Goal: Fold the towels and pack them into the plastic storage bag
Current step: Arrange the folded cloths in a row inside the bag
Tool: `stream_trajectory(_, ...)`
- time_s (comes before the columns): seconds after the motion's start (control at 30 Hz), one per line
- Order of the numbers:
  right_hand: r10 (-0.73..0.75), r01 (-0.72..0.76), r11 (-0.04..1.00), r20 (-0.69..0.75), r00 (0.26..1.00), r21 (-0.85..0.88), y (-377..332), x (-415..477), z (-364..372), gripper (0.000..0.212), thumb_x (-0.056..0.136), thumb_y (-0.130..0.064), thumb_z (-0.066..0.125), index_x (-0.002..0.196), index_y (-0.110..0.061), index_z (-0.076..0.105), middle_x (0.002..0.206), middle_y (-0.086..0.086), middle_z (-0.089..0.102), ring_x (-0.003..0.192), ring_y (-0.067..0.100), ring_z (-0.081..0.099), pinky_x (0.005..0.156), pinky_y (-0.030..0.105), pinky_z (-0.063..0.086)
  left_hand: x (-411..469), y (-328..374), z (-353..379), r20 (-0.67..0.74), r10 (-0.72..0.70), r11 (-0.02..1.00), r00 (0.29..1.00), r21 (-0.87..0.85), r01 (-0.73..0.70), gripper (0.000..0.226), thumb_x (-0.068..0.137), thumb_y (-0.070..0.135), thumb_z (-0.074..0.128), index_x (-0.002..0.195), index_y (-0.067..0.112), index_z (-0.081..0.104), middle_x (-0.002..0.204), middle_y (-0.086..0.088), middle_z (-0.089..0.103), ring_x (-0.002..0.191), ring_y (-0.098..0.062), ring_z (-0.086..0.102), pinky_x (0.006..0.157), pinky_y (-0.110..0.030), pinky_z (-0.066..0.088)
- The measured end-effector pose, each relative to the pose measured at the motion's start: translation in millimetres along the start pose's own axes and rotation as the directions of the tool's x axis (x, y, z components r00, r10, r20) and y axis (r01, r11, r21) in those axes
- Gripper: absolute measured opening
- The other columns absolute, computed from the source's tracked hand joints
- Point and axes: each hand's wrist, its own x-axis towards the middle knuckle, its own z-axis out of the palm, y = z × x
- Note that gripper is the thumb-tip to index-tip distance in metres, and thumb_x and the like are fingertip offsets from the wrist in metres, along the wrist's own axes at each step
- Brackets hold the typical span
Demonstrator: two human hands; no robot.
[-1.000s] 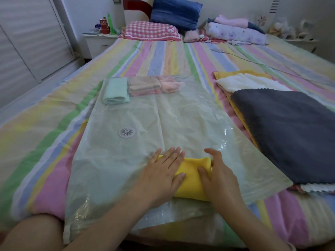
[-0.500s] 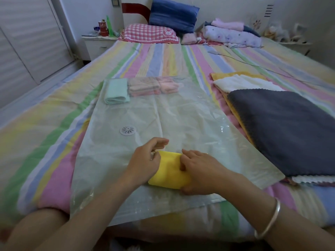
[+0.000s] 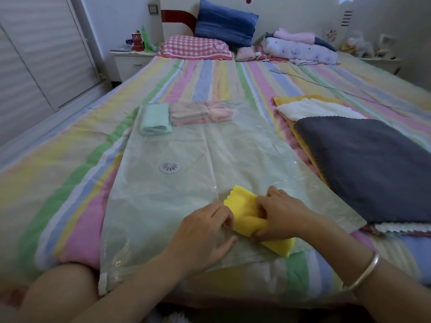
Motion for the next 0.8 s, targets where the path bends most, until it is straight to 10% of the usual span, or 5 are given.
stream_trajectory(0.33, 0.174, -0.170, 0.985, 0.128, 0.976, -0.042, 30, -33, 5, 0.063, 0.069, -0.060, 0.069, 0.112, -0.024, 0.041, 0.110, 0.004, 0.040, 0.088, 0.019, 0.045, 0.073, 0.029, 0.041, 12, 1, 16, 0.363, 0.007, 0.997, 0.932, 0.065, -0.033, 0.045, 0.069, 0.063, 0.068, 0.098, 0.032, 0.054, 0.104, 0.015, 0.049, 0.097, -0.006, 0.044, 0.074, -0.022, 0.032)
stream_trajectory(0.57, 0.217, -0.096, 0.928, -0.312, 0.925, 0.359, 25, -63, 17, 0.049, 0.071, -0.046, 0.069, 0.107, -0.031, 0.040, 0.106, -0.005, 0.045, 0.083, 0.017, 0.050, 0.063, 0.030, 0.037, 15, -6, 9, 0.413, -0.015, 0.996, 0.911, -0.074, 0.049, 0.046, 0.069, 0.068, 0.056, 0.096, 0.032, 0.066, 0.100, 0.014, 0.061, 0.089, -0.002, 0.053, 0.078, -0.029, 0.048)
stream_trajectory(0.67, 0.045, 0.237, 0.899, -0.617, 0.786, 0.367, 12, -84, 22, 0.063, 0.065, -0.042, 0.069, 0.123, -0.036, 0.046, 0.116, -0.007, 0.047, 0.089, 0.014, 0.054, 0.065, 0.027, 0.043, 11, -2, 5, 0.328, -0.096, 0.980, 0.940, -0.132, 0.146, 0.022, 0.073, 0.050, 0.059, 0.077, 0.030, 0.068, 0.087, 0.011, 0.070, 0.072, 0.001, 0.055, 0.069, -0.025, 0.046)
stream_trajectory(0.8, -0.366, 0.353, 0.923, -0.637, 0.678, -0.155, 17, -96, 38, 0.068, 0.063, -0.046, 0.066, 0.129, -0.031, 0.056, 0.124, 0.008, 0.054, 0.100, 0.022, 0.055, 0.074, 0.032, 0.046, 13, -1, -2, 0.273, -0.226, 0.942, 0.935, -0.185, 0.282, 0.019, 0.071, 0.030, 0.053, 0.054, 0.021, 0.054, 0.060, -0.002, 0.063, 0.058, -0.015, 0.054, 0.056, -0.032, 0.040)
